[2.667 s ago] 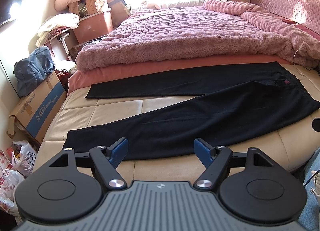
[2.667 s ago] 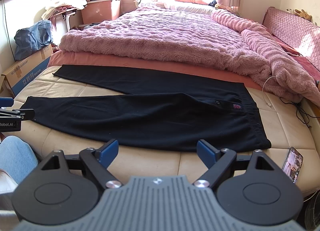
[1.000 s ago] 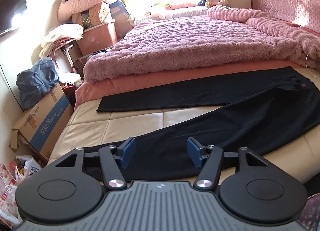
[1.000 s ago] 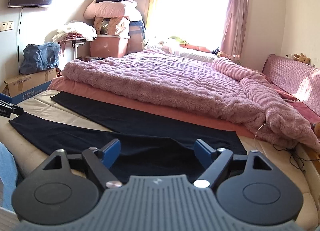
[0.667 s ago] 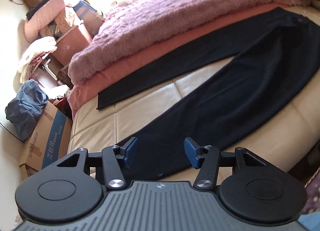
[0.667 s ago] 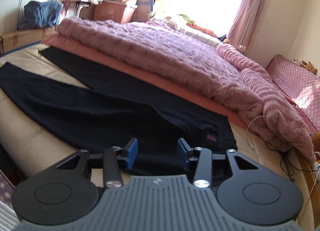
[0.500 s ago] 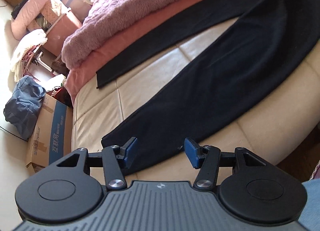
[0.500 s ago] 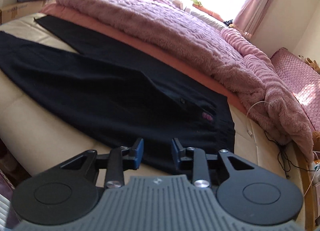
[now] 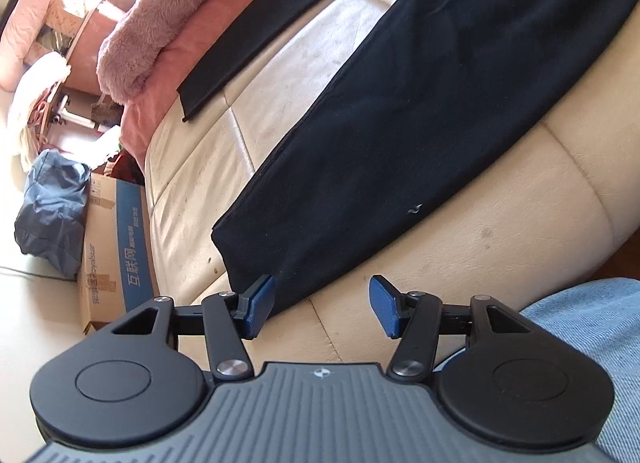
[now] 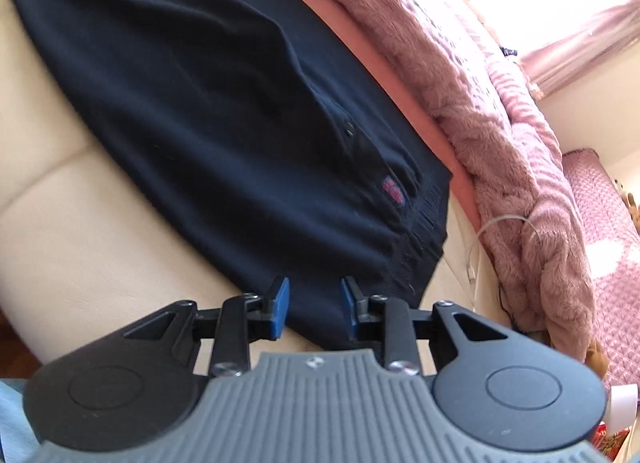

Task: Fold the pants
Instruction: 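Move the left tool to the trouser leg hem while the right tool approaches the waistband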

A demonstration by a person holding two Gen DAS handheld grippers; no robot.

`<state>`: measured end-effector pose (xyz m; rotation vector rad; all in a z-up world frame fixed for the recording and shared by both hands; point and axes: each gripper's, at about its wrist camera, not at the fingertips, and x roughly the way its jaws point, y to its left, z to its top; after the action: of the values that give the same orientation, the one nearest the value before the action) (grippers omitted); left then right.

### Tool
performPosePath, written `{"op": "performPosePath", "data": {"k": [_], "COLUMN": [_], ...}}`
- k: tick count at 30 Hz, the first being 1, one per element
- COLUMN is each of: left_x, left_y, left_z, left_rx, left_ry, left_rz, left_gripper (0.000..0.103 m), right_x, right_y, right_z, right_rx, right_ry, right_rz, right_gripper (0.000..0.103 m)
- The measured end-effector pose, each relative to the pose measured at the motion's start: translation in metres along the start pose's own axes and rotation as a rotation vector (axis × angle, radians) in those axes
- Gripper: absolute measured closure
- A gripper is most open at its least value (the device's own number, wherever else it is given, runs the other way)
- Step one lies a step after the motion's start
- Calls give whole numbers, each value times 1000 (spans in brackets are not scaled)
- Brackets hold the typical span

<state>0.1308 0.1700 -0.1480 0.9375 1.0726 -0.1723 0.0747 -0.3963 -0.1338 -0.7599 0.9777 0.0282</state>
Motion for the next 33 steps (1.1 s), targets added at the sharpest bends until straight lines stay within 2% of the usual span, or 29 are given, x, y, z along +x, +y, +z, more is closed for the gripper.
{"op": "performPosePath", "data": {"k": [4,8,11,13,15,17,21,30,31,33], "left_x": [10,13,13,13,14,16,18,20,20,20], "left_y": [5,14,22,25,25,25,26,24,24,24], "left_z": [0,2,5,7,11,15,21,25,25,26], "left_rx": [-67,-180,-290,-347,-377,-397,-435,-454,-460,-474], "left_ry": [25,37,45,51,63,79,97,127,127,127], "left_rz": [-7,-27,-59,-75,-70,-61,-54,-45,-44,-54], "left_gripper": [38,39,39,39,39,39,40,40,41,45], "right_x": [20,47,62,70,75,82,103,107,106,104], "right_y": [-37,-77,-103,-118,-135,-150,-163,-176,-176,-177], "right_z": [4,-2,-13,-20,-30,-37,-51,-76,-79,-81], "right_rx": [199,468,629,738,842,902,993,1124,1141,1150], "right_ry": [32,89,108,121,127,144,220,251,253,253], "right_rz": [12,109,210,283,311,346,482,623,631,636], "right_gripper": [80,78,68,68,68,67,67,69,71,88]}}
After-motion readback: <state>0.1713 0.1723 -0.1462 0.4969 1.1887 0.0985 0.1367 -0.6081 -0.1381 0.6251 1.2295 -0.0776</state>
